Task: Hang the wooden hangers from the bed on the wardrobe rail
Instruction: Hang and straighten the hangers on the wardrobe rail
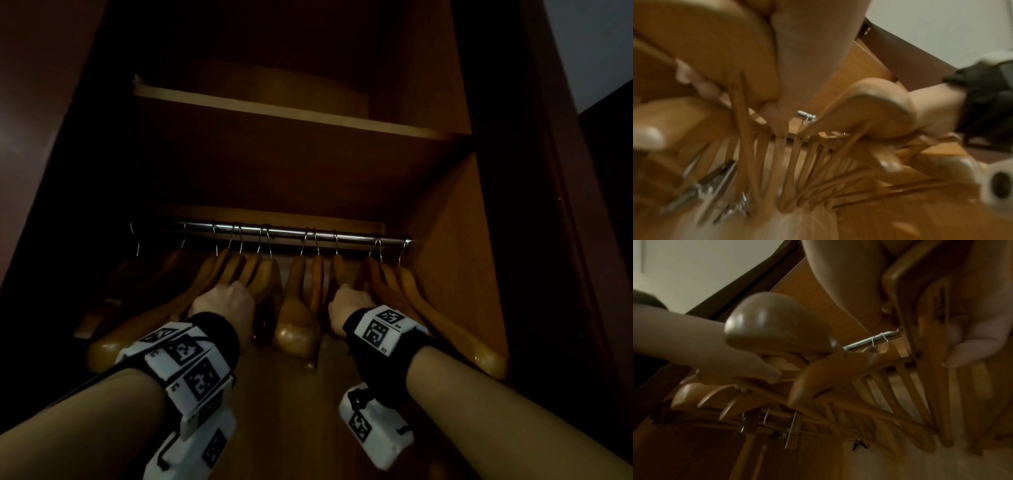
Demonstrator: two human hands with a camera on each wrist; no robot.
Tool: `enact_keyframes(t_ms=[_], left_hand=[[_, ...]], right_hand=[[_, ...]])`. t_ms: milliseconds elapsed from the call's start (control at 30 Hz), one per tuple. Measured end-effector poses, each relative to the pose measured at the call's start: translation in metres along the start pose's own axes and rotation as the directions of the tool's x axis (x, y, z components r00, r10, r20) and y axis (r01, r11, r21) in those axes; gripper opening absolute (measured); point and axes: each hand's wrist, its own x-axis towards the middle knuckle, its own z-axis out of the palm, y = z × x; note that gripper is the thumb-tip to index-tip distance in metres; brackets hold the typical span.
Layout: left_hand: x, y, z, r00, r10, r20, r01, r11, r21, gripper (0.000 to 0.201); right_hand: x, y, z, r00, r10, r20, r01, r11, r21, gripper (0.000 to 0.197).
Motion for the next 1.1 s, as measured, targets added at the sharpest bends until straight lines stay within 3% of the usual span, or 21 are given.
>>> enact_keyframes(t_ms=[67,200,300,400,500,600,733,833,933,1033,1100], left_hand=[[-0.002,0.004,-0.002,1.0,0.011,-0.016,-0.01,0.998,0.059,0.053],[-0.006,0.02,-0.004,0.998,0.058,-0.001,-0.056,0.977,0.206,0.046],[-0.008,0.029,-0.007,0.998,0.051,-0.024,-0.041,0.95,0.311,0.044],[-0.012,0.035,-0.008,0.999,0.044,-0.018,-0.034,0.931,0.365,0.045],[-0.012,0.031,-0.005,0.997,0.068,-0.026,-0.054,0.928,0.369,0.044],[-0.009,0.021,-0.005,0.996,0.077,-0.035,-0.061,0.937,0.343,0.045],[-0.011,0.011,-0.015,0.993,0.094,-0.07,-0.077,0.975,0.21,0.039],[-0.017,0.004,-0.027,0.972,0.163,-0.168,-0.155,0.986,0.058,0.041],[-0.022,0.007,-0.034,0.928,0.264,-0.262,-0.268,0.963,0.022,0.043],[-0.031,0.018,-0.034,0.942,0.304,-0.141,-0.314,0.948,-0.049,0.044],[-0.03,0.022,-0.029,0.948,0.313,-0.047,-0.317,0.944,-0.095,0.047]], right_hand=[[0.001,0.009,-0.01,1.0,-0.021,0.013,0.022,0.998,-0.053,0.038],[0.005,0.025,-0.023,0.997,-0.077,0.012,0.078,0.996,-0.052,0.039],[0.009,0.032,-0.028,0.999,-0.01,0.046,0.018,0.981,-0.193,0.04],[0.008,0.037,-0.029,0.997,-0.026,0.069,0.043,0.966,-0.256,0.042],[0.007,0.046,-0.026,0.993,-0.116,0.016,0.117,0.975,-0.189,0.059],[0.009,0.046,-0.025,0.99,-0.133,-0.045,0.115,0.95,-0.291,0.071],[-0.005,0.022,-0.028,0.987,-0.129,-0.096,0.089,0.937,-0.338,0.045],[-0.012,0.002,-0.022,0.953,-0.291,-0.091,0.262,0.935,-0.239,0.037],[-0.01,-0.008,-0.009,0.962,-0.272,0.036,0.273,0.962,-0.026,0.047],[-0.002,-0.012,0.001,0.973,-0.209,0.099,0.19,0.966,0.174,0.057],[0.0,-0.011,0.003,0.959,-0.212,0.189,0.144,0.937,0.319,0.051]])
